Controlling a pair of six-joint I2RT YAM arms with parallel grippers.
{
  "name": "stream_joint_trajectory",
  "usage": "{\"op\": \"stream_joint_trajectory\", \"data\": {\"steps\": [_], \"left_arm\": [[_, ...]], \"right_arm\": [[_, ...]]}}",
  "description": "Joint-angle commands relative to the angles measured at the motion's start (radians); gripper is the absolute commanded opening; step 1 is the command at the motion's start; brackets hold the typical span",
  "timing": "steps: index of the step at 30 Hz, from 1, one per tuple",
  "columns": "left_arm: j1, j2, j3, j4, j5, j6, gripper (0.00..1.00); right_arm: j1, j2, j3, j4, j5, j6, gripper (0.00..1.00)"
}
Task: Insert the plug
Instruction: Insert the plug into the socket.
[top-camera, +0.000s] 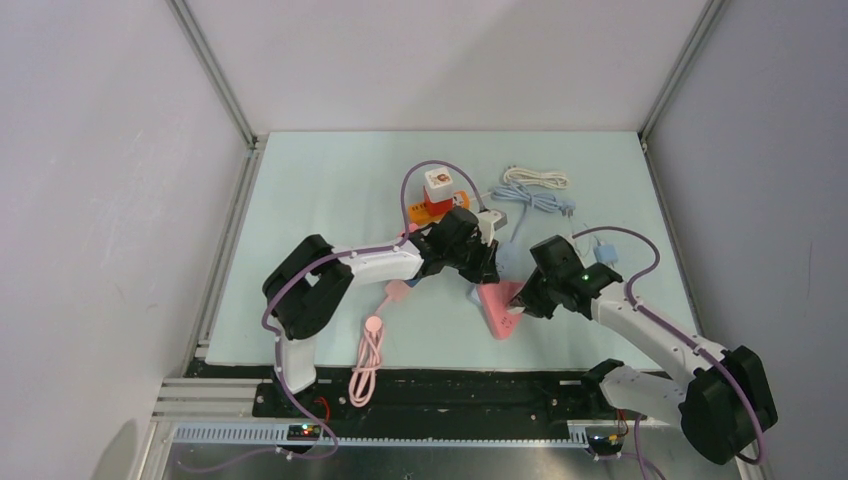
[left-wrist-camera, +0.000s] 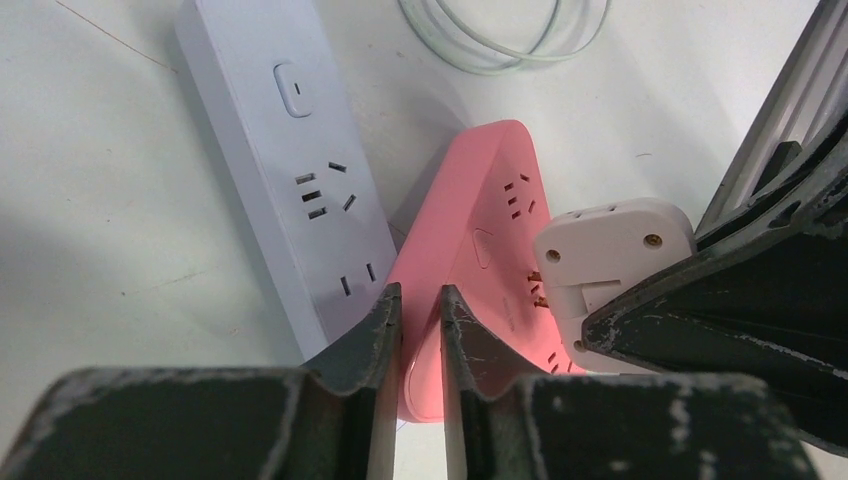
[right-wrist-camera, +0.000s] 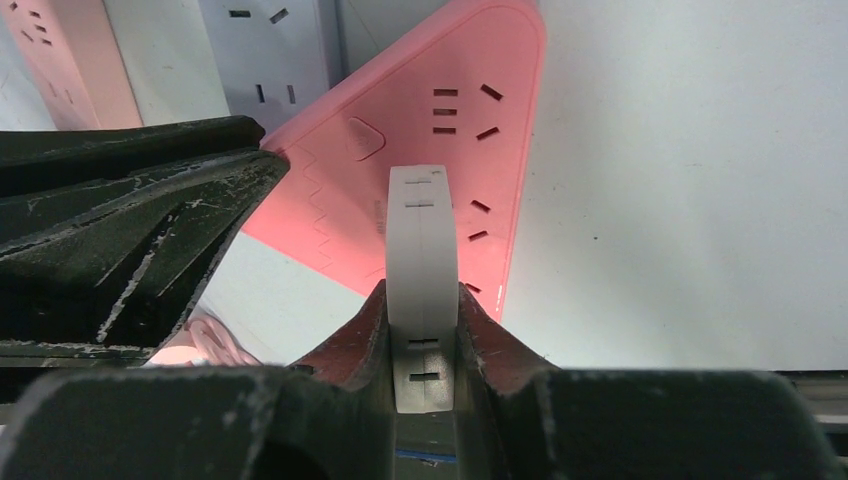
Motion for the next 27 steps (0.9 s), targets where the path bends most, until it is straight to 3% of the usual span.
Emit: {"op": "stream_joint_trajectory", "data": {"steps": [1, 27], "left_arm": [[-0.016, 0.081, -0.047, -0.213, -0.056, 0.047, 0.00], [-0.023, 0.082, -0.045, -0.219, -0.052, 0.059, 0.00]], "right_arm": [[0.007, -0.015, -0.006, -0.128, 0.034, -0.009, 0.00], [0.011, 0.086, 0.000, -0.071, 0.028, -0.034, 0.00]]}}
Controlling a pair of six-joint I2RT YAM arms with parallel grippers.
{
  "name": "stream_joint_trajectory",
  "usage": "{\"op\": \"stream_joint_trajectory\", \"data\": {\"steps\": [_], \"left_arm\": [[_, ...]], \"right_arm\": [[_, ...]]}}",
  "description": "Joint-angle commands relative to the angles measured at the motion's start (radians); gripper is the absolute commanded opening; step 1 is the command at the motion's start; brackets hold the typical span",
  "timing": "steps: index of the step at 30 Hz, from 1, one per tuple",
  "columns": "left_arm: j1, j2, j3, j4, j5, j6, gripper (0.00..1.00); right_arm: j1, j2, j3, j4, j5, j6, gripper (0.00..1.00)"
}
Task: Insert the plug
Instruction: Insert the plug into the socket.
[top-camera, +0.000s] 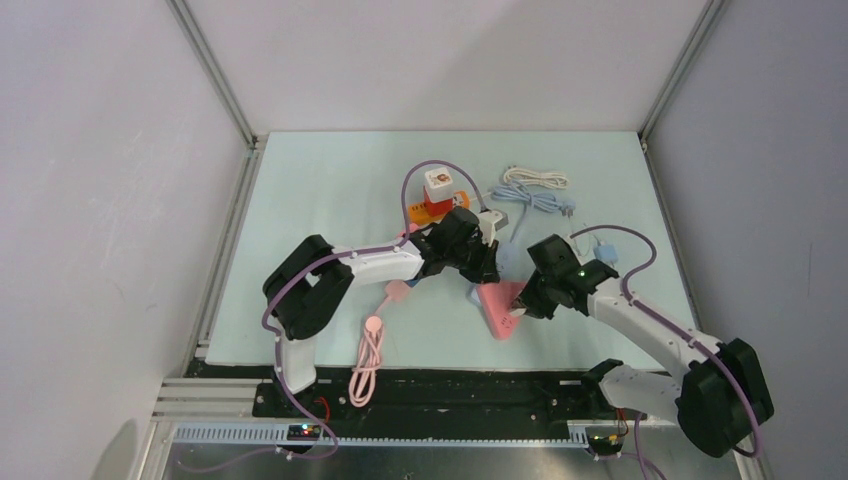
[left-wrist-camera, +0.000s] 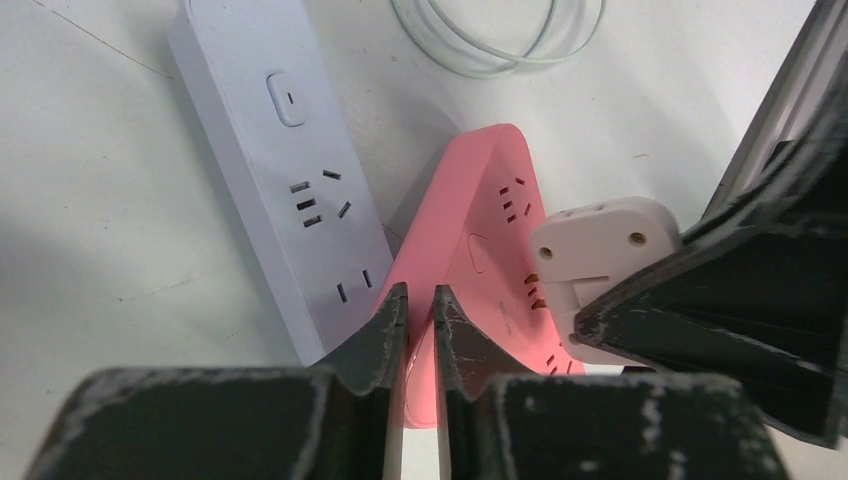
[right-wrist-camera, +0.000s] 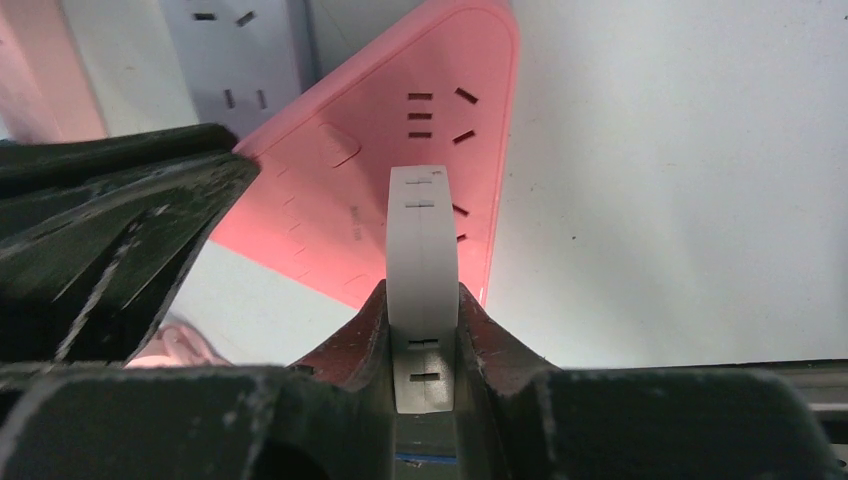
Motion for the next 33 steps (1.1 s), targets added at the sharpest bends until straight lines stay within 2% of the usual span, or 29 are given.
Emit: {"op": "stream_joint_trajectory", "data": {"steps": [1, 9, 22, 28, 30, 31, 33], "left_arm": [[-0.018, 0.081, -0.047, -0.225, -0.052, 0.053, 0.00], [-0.020, 0.084, -0.046, -0.227, -0.050, 0.054, 0.00], [-0.020, 0.080, -0.049, -0.230, -0.057, 0.055, 0.00], [-0.021, 0.076, -0.056, -0.231, -0.066, 0.056, 0.00], [-0.022, 0.069, -0.057, -0.232, -0.071, 0.056, 0.00], [-0.021, 0.062, -0.057, -0.232, -0.071, 0.058, 0.00], [-0.023, 0.050, -0.040, -0.254, -0.073, 0.068, 0.03]], "right_arm": [[0.012, 0.064, -0.019, -0.031, 0.012, -0.010, 0.00], [0.031, 0.094, -0.044, 0.007, 0.016, 0.014, 0.00], [0.076, 0.255, 0.000, -0.036, 0.046, 0.055, 0.00], [0.083, 0.257, -0.027, -0.027, 0.044, 0.071, 0.00], [0.083, 0.240, -0.012, -0.035, 0.054, 0.068, 0.06], [0.083, 0.228, -0.001, -0.039, 0.071, 0.059, 0.19], [0.077, 0.209, 0.049, -0.055, 0.092, 0.031, 0.34]]}}
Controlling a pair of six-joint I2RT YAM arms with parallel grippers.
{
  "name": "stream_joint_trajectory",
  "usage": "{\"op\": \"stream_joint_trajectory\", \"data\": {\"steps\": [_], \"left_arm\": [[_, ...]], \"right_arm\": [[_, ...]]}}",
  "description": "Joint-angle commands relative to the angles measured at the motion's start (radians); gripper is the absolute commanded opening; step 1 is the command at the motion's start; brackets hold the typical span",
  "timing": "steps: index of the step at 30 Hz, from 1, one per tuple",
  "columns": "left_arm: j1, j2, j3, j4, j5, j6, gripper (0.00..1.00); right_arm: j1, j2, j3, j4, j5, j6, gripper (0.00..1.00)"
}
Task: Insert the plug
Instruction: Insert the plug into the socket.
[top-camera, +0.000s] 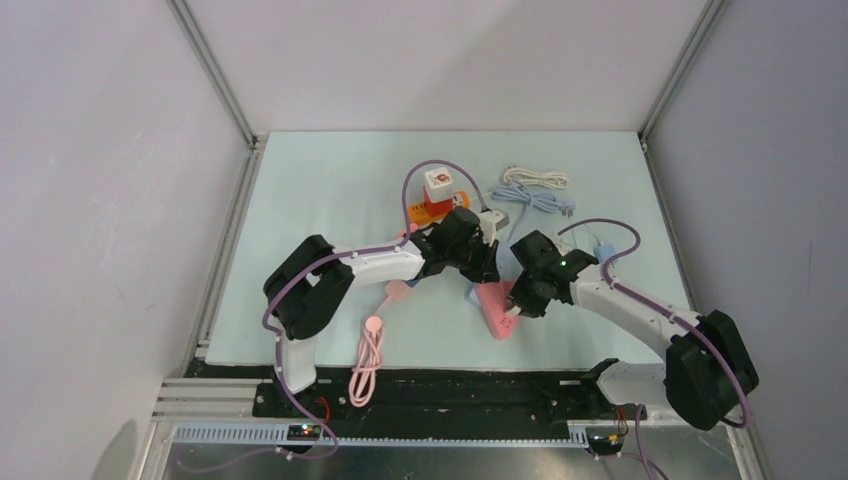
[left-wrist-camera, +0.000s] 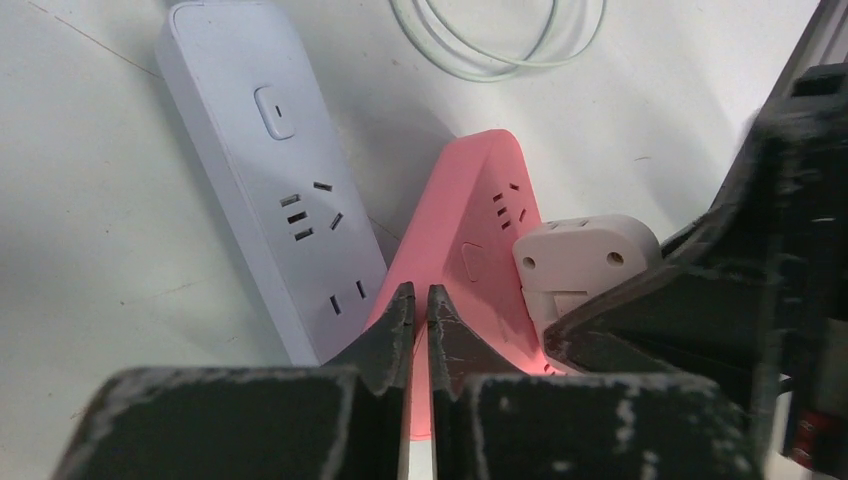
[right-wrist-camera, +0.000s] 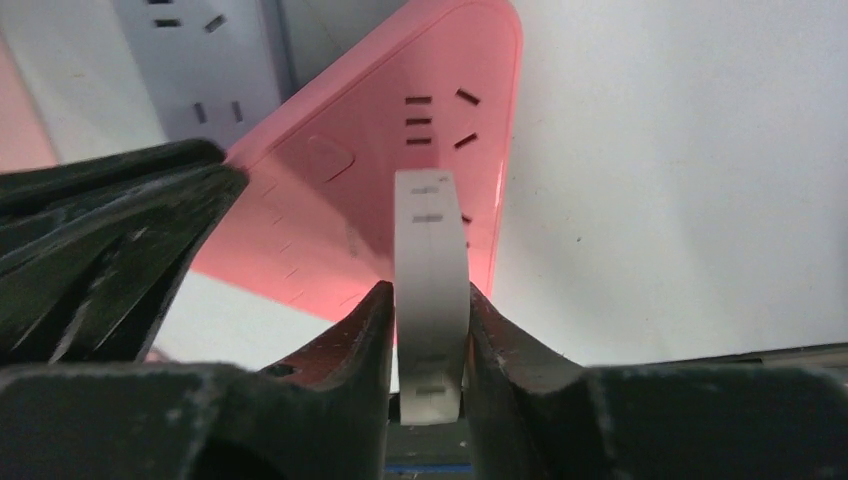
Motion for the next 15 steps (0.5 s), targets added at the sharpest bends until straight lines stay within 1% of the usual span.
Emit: {"op": "stream_joint_trajectory", "data": {"steps": [1, 2, 3, 4, 5, 6, 7, 8, 9, 10, 13, 15], "left_arm": [[-0.020, 0.042, -0.039, -0.272, -0.082, 0.069, 0.03], [-0.020, 0.030, -0.030, -0.278, -0.088, 0.075, 0.05], [-0.020, 0.022, -0.026, -0.291, -0.096, 0.079, 0.07], [-0.019, 0.004, -0.016, -0.296, -0.100, 0.083, 0.11], [-0.019, -0.006, -0.011, -0.307, -0.110, 0.085, 0.13], [-0.019, -0.029, 0.001, -0.313, -0.115, 0.088, 0.20], [-0.018, -0.038, 0.009, -0.327, -0.129, 0.089, 0.22], [-0.019, -0.062, 0.022, -0.334, -0.137, 0.091, 0.26], [-0.018, -0.072, 0.029, -0.348, -0.148, 0.093, 0.32], [-0.018, -0.094, 0.043, -0.355, -0.152, 0.095, 0.35], [-0.017, -0.133, 0.068, -0.376, -0.154, 0.096, 0.43], [-0.016, -0.164, 0.088, -0.389, -0.155, 0.095, 0.46]], "right_arm": [[0.000, 0.055, 0.014, -0.012, 0.034, -0.028, 0.40], [-0.006, 0.053, 0.040, -0.021, 0.046, -0.051, 0.49], [-0.019, 0.054, 0.100, -0.026, 0.050, -0.062, 0.52], [-0.026, 0.056, 0.157, -0.036, 0.055, -0.082, 0.58], [-0.039, 0.054, 0.184, -0.041, 0.057, -0.096, 0.61], [-0.044, 0.050, 0.238, -0.056, 0.062, -0.103, 0.69], [-0.053, 0.037, 0.262, -0.063, 0.065, -0.112, 0.76], [-0.058, 0.028, 0.306, -0.080, 0.071, -0.115, 0.87], [-0.071, 0.003, 0.323, -0.089, 0.074, -0.122, 0.90], [-0.077, -0.014, 0.344, -0.103, 0.076, -0.125, 0.95], [-0.138, -0.099, 0.359, -0.150, 0.089, -0.141, 0.97], [-0.197, -0.147, 0.360, -0.195, 0.133, -0.164, 0.97]]}}
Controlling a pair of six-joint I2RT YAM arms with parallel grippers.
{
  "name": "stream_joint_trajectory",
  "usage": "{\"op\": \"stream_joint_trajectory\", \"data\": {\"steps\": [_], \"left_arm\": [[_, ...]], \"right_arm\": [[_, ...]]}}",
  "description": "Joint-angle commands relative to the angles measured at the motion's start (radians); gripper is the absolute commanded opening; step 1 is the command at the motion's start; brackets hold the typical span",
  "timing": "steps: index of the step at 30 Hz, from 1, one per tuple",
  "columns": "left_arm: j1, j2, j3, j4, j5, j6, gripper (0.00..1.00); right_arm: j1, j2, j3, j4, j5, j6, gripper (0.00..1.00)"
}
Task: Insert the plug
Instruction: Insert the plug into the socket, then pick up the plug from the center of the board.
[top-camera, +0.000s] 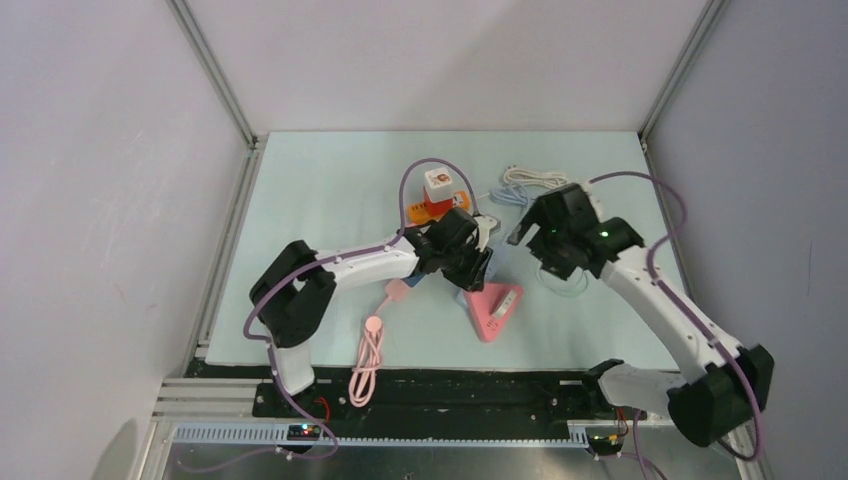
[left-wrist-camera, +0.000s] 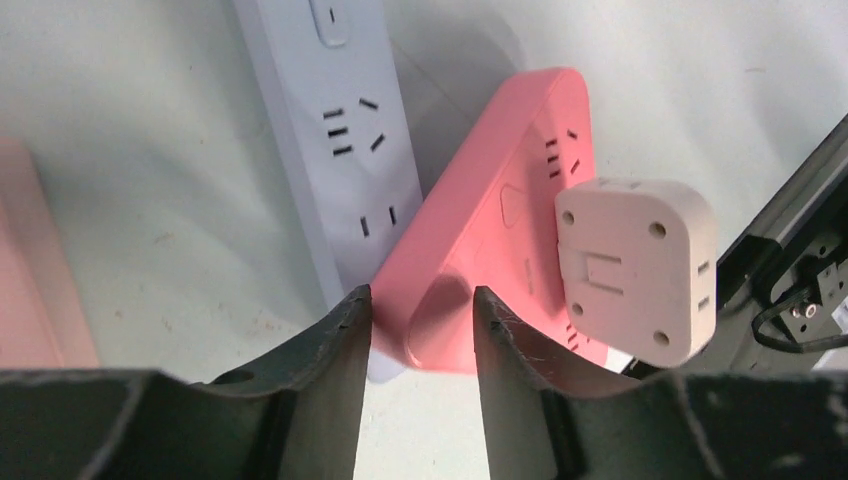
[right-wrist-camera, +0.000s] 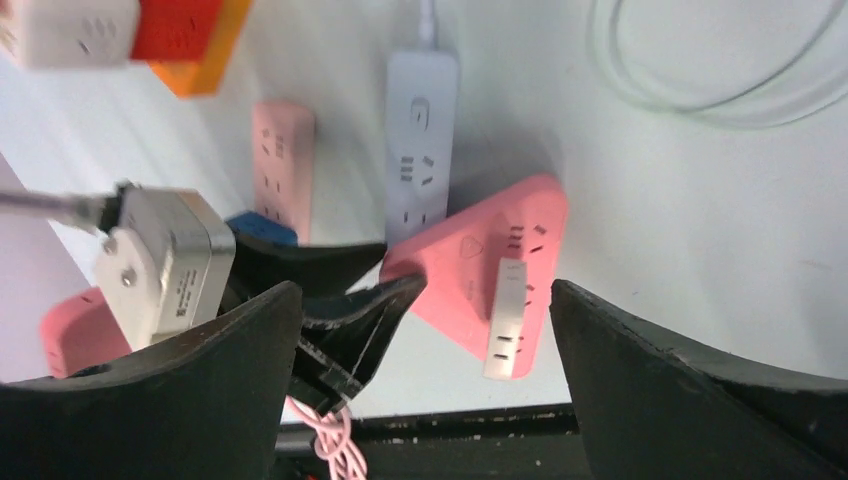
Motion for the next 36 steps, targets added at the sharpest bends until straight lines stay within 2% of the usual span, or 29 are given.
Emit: {"op": "stream_joint_trajectory", "data": {"steps": [1, 6, 11, 13, 15, 17, 20, 21, 25, 29, 32, 36], "left_arm": [[-0.005, -0.095, 0.072, -0.117, -0.034, 0.034, 0.47], [0.007, -0.148, 0.114, -0.134, -0.036, 0.016, 0.52], [0.032, -0.193, 0.167, -0.149, -0.048, 0.010, 0.55], [0.043, -0.218, 0.178, -0.150, -0.056, 0.017, 0.67], [0.045, -0.258, 0.182, -0.148, -0.076, 0.053, 0.92], [0.049, -0.280, 0.191, -0.149, -0.099, 0.088, 0.99], [0.064, -0.300, 0.211, -0.151, -0.108, 0.102, 1.00], [0.068, -0.306, 0.219, -0.151, -0.098, 0.098, 1.00], [0.092, -0.310, 0.232, -0.150, -0.061, 0.086, 1.00], [0.105, -0.305, 0.229, -0.151, -0.055, 0.084, 1.00], [0.118, -0.298, 0.230, -0.151, -0.048, 0.079, 1.00], [0.134, -0.292, 0.233, -0.152, -0.030, 0.073, 1.00]], "right_arm": [[-0.131, -0.110, 0.036, -0.118, 0.096, -0.053, 0.96], [-0.300, -0.150, 0.026, -0.087, 0.115, -0.177, 0.94], [-0.499, -0.044, -0.005, 0.049, 0.049, -0.292, 0.94], [-0.567, 0.016, -0.007, 0.098, 0.024, -0.308, 0.94], [-0.614, 0.073, -0.007, 0.144, 0.020, -0.315, 0.95], [-0.663, 0.128, -0.007, 0.201, -0.010, -0.315, 0.94], [-0.728, 0.211, -0.006, 0.250, -0.039, -0.313, 0.90], [-0.743, 0.227, -0.004, 0.271, -0.052, -0.317, 0.85], [-0.756, 0.320, 0.026, 0.269, -0.052, -0.370, 0.76], [-0.774, 0.393, 0.047, 0.243, -0.094, -0.460, 0.84], [-0.788, 0.451, 0.063, 0.210, -0.098, -0.459, 0.91], [-0.789, 0.489, 0.069, 0.226, -0.091, -0.431, 0.94]]}}
